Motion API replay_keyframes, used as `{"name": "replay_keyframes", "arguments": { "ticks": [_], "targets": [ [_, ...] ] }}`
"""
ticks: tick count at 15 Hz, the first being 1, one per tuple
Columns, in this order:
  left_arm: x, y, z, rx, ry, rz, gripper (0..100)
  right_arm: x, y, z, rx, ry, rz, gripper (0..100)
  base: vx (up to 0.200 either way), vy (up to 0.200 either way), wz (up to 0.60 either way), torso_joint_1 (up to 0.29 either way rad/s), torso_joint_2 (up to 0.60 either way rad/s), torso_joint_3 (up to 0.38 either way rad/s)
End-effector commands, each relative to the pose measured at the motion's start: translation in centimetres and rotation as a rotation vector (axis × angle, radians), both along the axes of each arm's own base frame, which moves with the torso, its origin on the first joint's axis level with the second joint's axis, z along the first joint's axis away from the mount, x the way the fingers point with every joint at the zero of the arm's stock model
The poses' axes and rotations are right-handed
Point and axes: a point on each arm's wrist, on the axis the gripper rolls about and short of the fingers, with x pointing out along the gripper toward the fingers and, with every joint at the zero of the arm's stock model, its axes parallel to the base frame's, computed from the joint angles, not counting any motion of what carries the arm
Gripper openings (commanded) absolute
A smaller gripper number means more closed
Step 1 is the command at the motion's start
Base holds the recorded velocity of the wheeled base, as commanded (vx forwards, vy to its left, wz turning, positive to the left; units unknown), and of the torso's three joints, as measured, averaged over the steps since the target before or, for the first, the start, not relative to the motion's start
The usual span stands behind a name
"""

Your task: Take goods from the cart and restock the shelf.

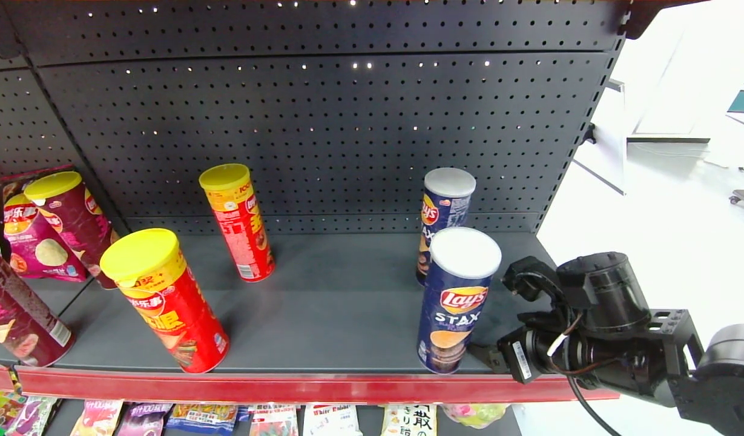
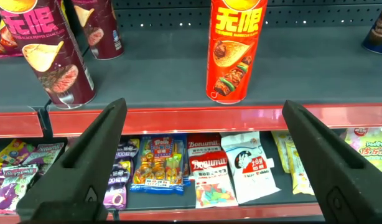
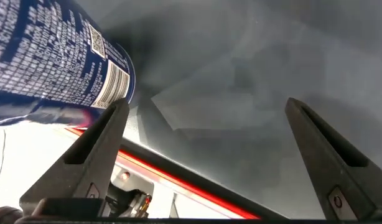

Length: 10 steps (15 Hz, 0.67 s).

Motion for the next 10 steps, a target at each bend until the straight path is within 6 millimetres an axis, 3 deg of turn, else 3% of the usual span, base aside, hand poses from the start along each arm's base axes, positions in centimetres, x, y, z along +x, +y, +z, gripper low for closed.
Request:
{"name": "replay_keyframes", "arguments": {
  "ticks": [1, 6, 7, 10],
  "targets": [
    [0.0, 0.0, 0.0, 0.000, -0.001, 0.000, 100, 0.0, 0.0, 0.0, 0.000, 0.000, 0.001, 100, 0.000, 0.000, 0.00, 0.000, 0.00, 0.000],
    [0.0, 0.0, 0.0, 0.000, -0.001, 0.000, 100, -0.5, -0.6, 0.1, -0.002, 0.002, -0.009, 100, 0.000, 0.000, 0.00, 0.000, 0.00, 0.000],
    [0.0, 0.0, 0.0, 0.000, -0.001, 0.000, 100, -2.0, -2.5, 1.9, 0.027, -0.062, -0.036, 100, 0.000, 0.000, 0.00, 0.000, 0.00, 0.000],
    [0.0, 0.0, 0.0, 0.000, -0.001, 0.000, 100, -5.5, -5.4, 3.7, 0.038, -0.170, -0.030, 100, 0.000, 0.000, 0.00, 0.000, 0.00, 0.000]
  ]
}}
